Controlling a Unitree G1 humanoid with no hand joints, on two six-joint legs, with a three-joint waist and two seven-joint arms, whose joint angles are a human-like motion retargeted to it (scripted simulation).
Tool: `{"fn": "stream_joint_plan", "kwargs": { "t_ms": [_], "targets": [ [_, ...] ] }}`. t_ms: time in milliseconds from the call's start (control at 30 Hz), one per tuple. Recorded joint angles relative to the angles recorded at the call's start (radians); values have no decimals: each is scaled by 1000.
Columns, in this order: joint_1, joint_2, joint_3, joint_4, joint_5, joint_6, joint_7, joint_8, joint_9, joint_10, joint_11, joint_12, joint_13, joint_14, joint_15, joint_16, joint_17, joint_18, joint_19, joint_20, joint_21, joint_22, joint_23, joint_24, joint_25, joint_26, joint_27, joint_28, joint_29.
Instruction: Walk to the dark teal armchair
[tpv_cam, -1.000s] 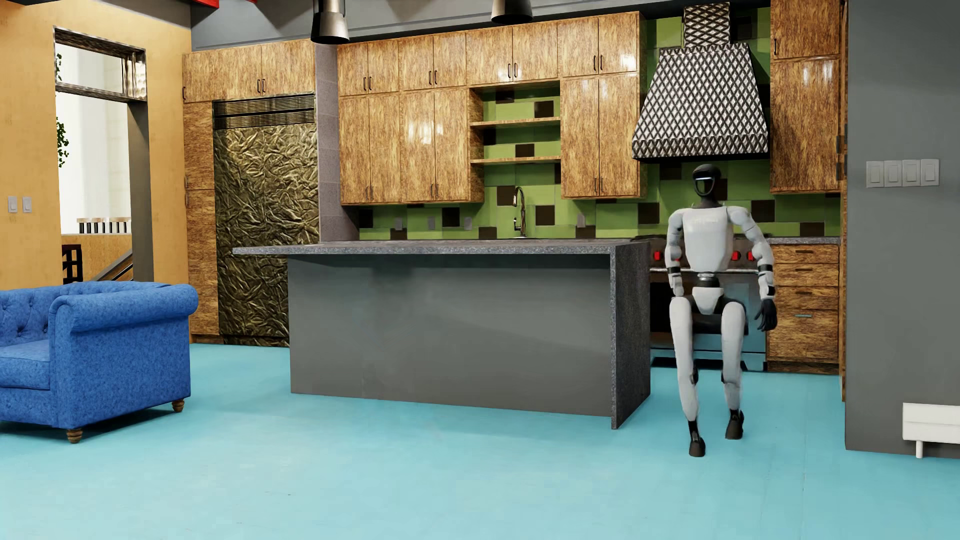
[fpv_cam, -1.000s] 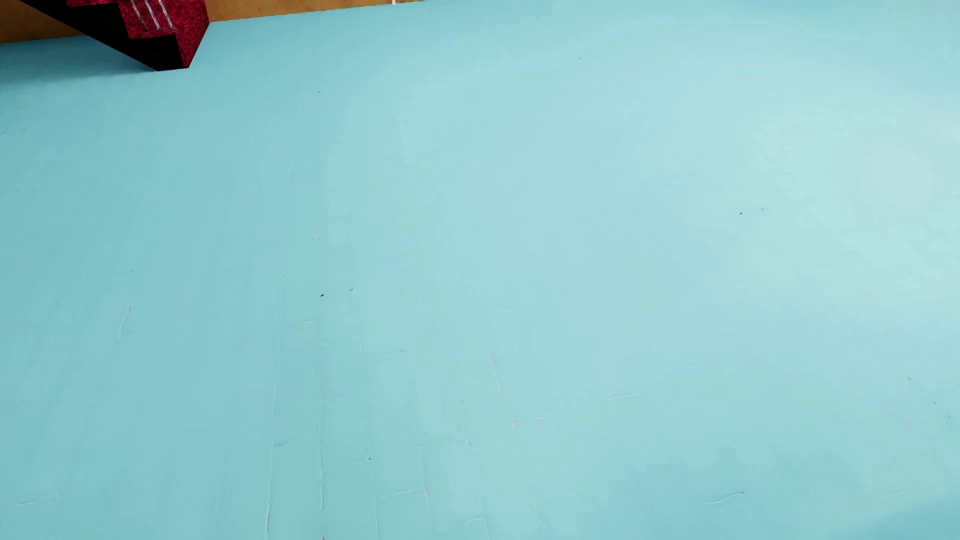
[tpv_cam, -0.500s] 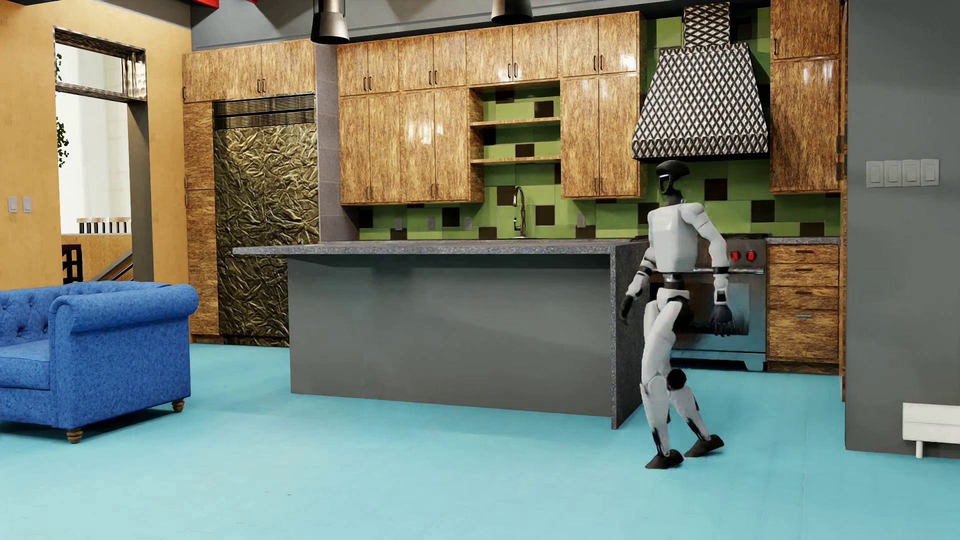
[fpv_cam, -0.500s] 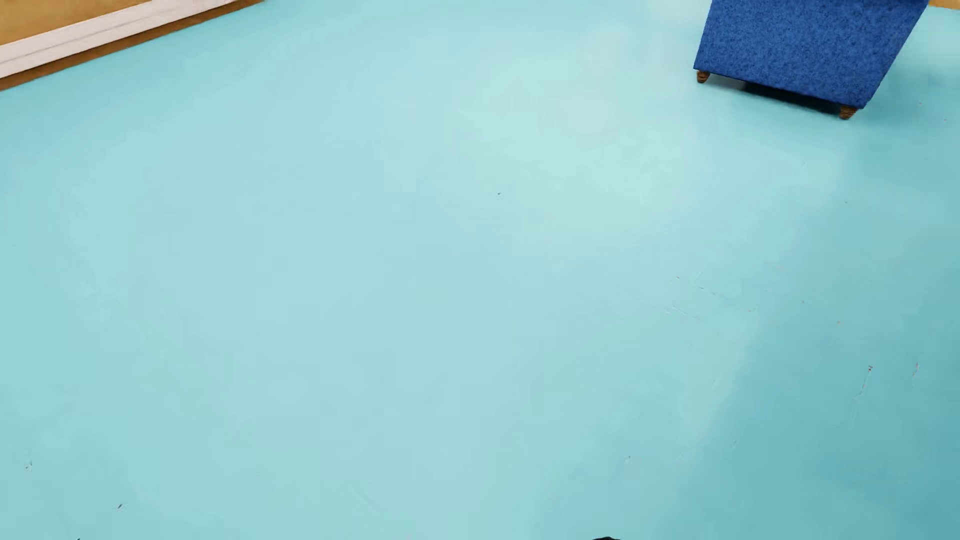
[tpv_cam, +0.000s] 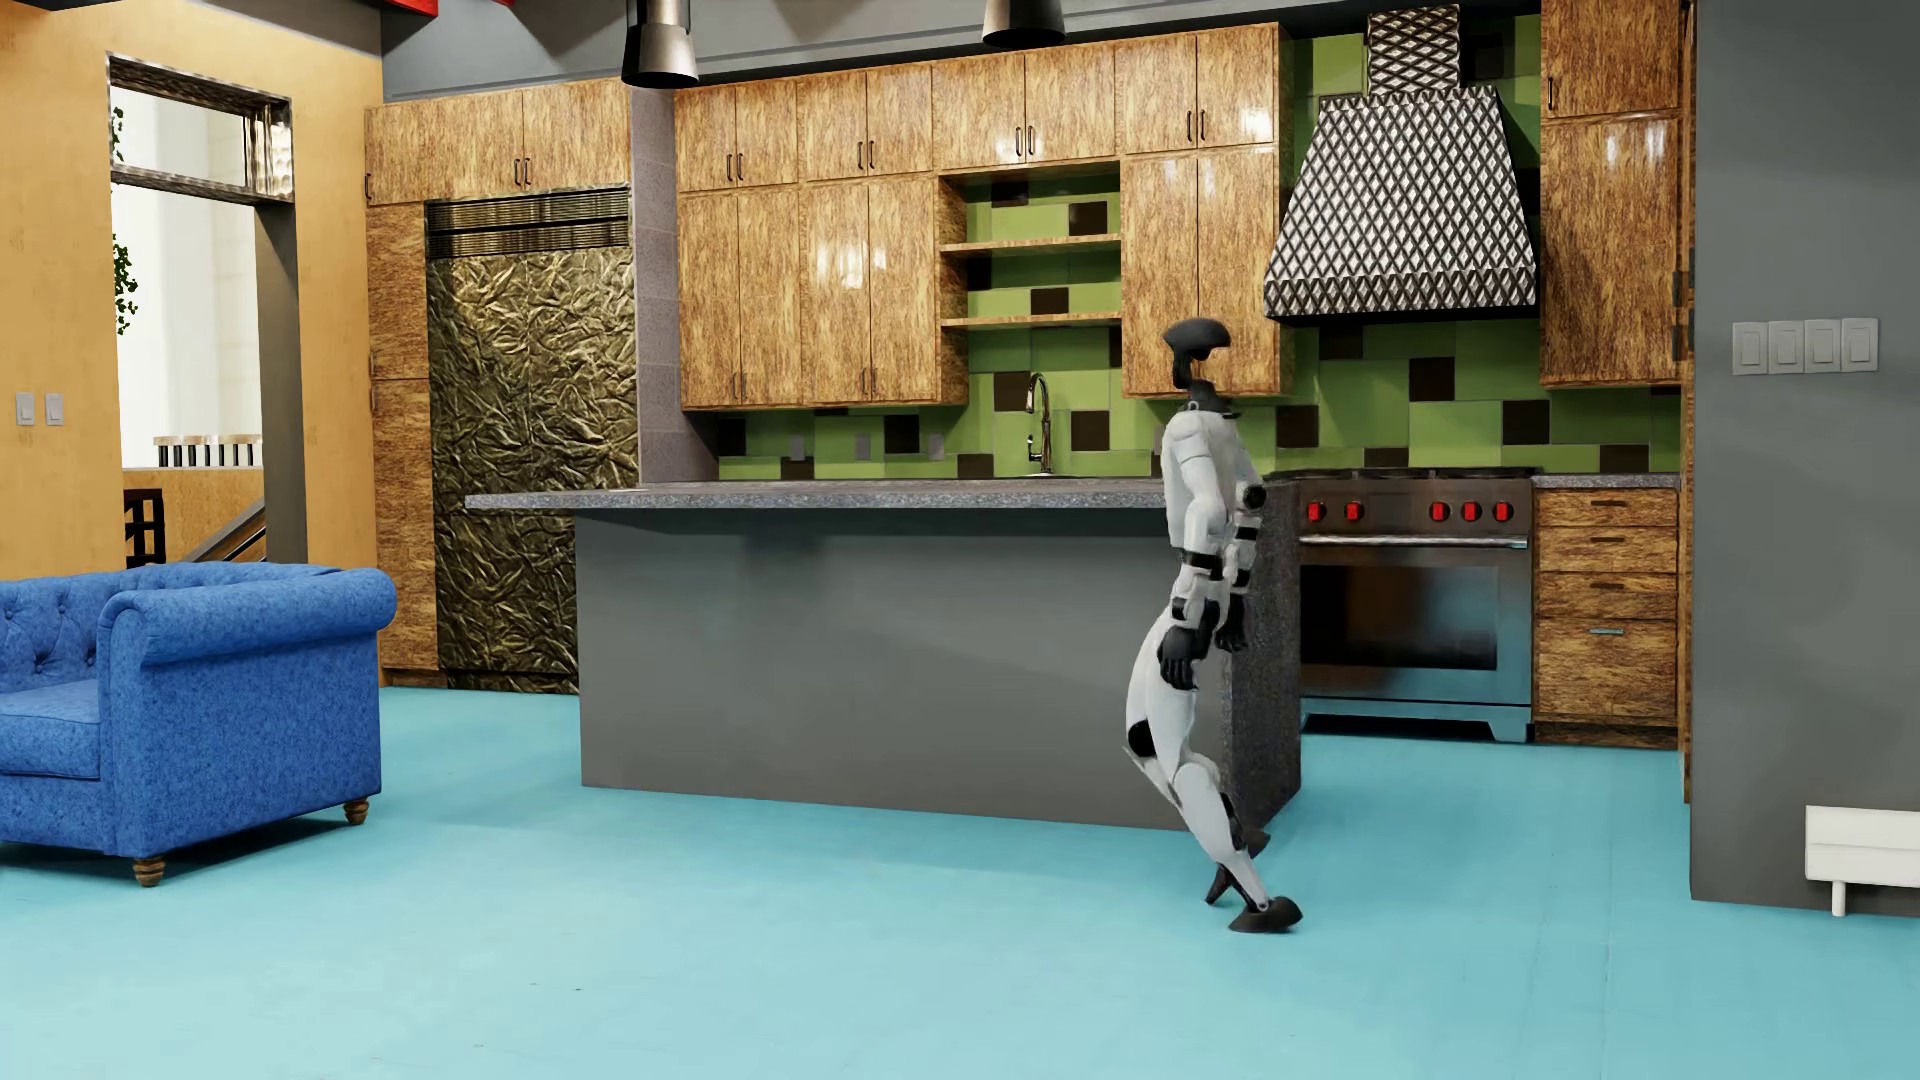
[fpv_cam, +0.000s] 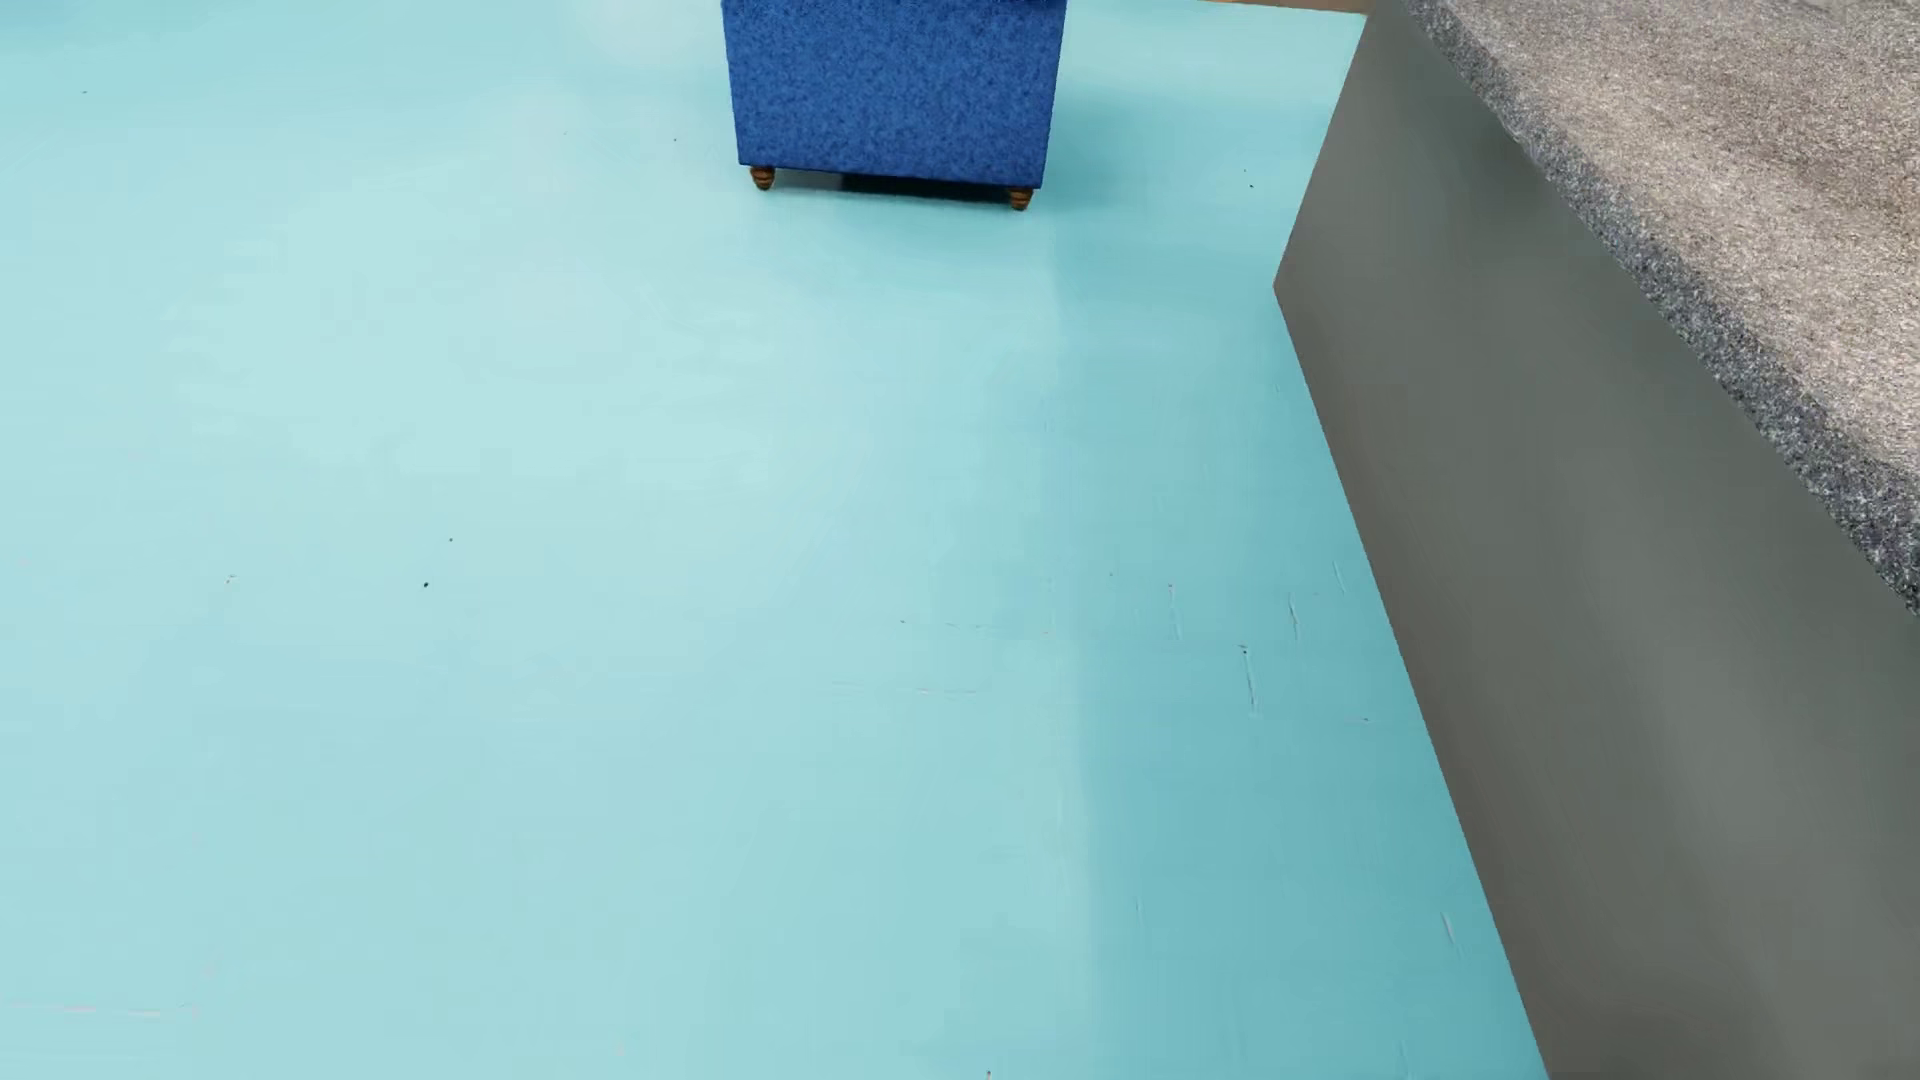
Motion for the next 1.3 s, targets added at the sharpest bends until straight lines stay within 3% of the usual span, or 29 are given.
{"fn": "stream_joint_plan", "kwargs": {
  "t_ms": [67, 100, 167, 200, 267, 300, 367, 400, 433, 500, 567, 600, 667, 733, 800, 867, 900, 933, 967, 1033, 1067, 1200, 1233, 1300],
  "targets": [
    [94, -13, -59, -6, 22, 14, 0, 0, 28, -17, -336, -10, -7, -19, 109, 3, 29, 0, 0, 57, -88, -32, -59, 0, 0, 0, 0, 0, 0],
    [148, 11, -76, -15, 23, 13, 0, 0, 45, -22, -505, -17, -6, -28, 105, 10, 40, 0, 0, 73, -98, -40, -78, 0, 0, 0, 0, 0, 0],
    [231, 36, -92, -49, -12, 6, 0, 0, 57, -29, -689, -19, 5, -42, -140, 20, 45, 0, 0, 99, -84, -58, -98, 0, 0, 0, 0, 0, 0],
    [262, 13, -87, -56, -20, 10, 0, 0, 54, -25, -684, -11, 8, -48, -169, 21, 44, 0, 0, 112, -62, -69, -83, 0, 0, 0, 0, 0, 0],
    [301, -30, -98, -22, 0, 44, 0, 0, 32, 2, -640, 37, 3, -19, 84, 12, 43, 0, 0, 146, 14, -82, 1, 0, 0, 0, 0, 0, 0],
    [298, -44, -99, 12, 16, 72, 0, 0, 9, 39, -603, 74, 9, 43, 138, 2, 39, 0, 0, 147, 63, -77, 51, 0, 0, 0, 0, 0, 0],
    [189, 31, -59, 100, 35, 120, 0, 0, -23, 277, -581, 124, 32, 303, 53, -16, 19, 0, 0, 83, 188, -23, 134, 0, 0, 0, 0, 0, 0],
    [13, 40, -13, 164, 74, 150, 0, 0, -60, 475, -601, 119, 10, 400, 9, -17, 10, 0, 0, 33, 278, 2, 159, 0, 0, 0, 0, 0, 0],
    [-117, 86, 37, 171, 86, 149, 0, 0, -67, 639, -616, 119, -19, 348, -42, -18, 1, 0, 0, -5, 347, 28, 171, 0, 0, 0, 0, 0, 0],
    [-237, 285, 106, 174, 77, 115, 0, 0, -17, 797, -663, 141, -95, 130, -208, -14, -11, 0, 0, -86, 416, 66, 172, 0, 0, 0, 0, 0, 0],
    [-291, 494, 145, 119, 22, 67, 0, 0, 39, 686, -679, 165, -124, -12, -384, -20, -29, 0, 0, -179, 232, 114, 110, 0, 0, 0, 0, 0, 0],
    [-325, 549, 164, 101, 10, 52, 0, 0, 52, 561, -684, 163, -141, -23, -418, -24, -33, 0, 0, -225, 109, 129, 59, 0, 0, 0, 0, 0, 0],
    [-346, 629, 183, 70, -5, 35, 0, 0, 71, 238, -692, 155, -177, 121, -435, -34, -38, 0, 0, -241, -95, 122, -63, 0, 0, 0, 0, 0, 0],
    [-327, 706, 186, 58, -15, 30, 0, 0, 79, -13, -694, 155, -210, 256, -432, -39, -44, 0, 0, -186, -190, 79, -168, 0, 0, 0, 0, 0, 0],
    [-337, 788, 179, 51, -37, 16, 0, 0, 86, 20, -701, 134, -204, 223, -398, -26, -42, 0, 0, -140, -208, 50, -234, 0, 0, 0, 0, 0, 0],
    [-341, 829, 195, 29, -86, -18, 0, 0, 69, 124, -699, 98, -157, 246, -257, -6, -16, 0, 0, -96, -171, 63, -201, 0, 0, 0, 0, 0, 0],
    [-306, 799, 201, 17, -108, -36, 0, 0, 59, 146, -638, 77, -137, 203, -115, 5, 7, 0, 0, -68, -109, 79, -134, 0, 0, 0, 0, 0, 0],
    [-260, 693, 208, 6, -124, -49, 0, 0, 50, 136, -489, 54, -134, 155, 35, 11, 28, 0, 0, -28, -15, 89, -57, 0, 0, 0, 0, 0, 0],
    [-239, 533, 193, -3, -124, -58, 0, 0, 30, 120, -288, 32, -140, 118, 114, 14, 36, 0, 0, 15, 82, 80, -2, 0, 0, 0, 0, 0, 0],
    [-166, 277, 90, -21, -105, -51, 0, 0, 23, 65, -2, -5, -103, 85, 124, 27, 28, 0, 0, 67, 176, 24, 28, 0, 0, 0, 0, 0, 0],
    [-101, 192, 44, -19, -89, -36, 0, 0, 23, 22, 15, -19, -63, 90, 115, 34, 21, 0, 0, 90, 192, -7, 27, 0, 0, 0, 0, 0, 0],
    [86, 56, -43, -24, -36, -27, 0, 0, 67, -11, -460, -36, 23, 32, 201, 46, 26, 0, 0, 267, 306, -140, 79, 0, 0, 0, 0, 0, 0],
    [139, 59, -40, -34, -31, -29, 0, 0, 75, -19, -584, -30, 28, 6, 151, 48, 30, 0, 0, 273, 336, -159, 90, 0, 0, 0, 0, 0, 0],
    [223, 53, -43, -48, -43, -24, 0, 0, 68, -26, -671, -2, 44, -37, -172, 40, 29, 0, 0, 222, 315, -155, 79, 0, 0, 0, 0, 0, 0]
  ]
}}
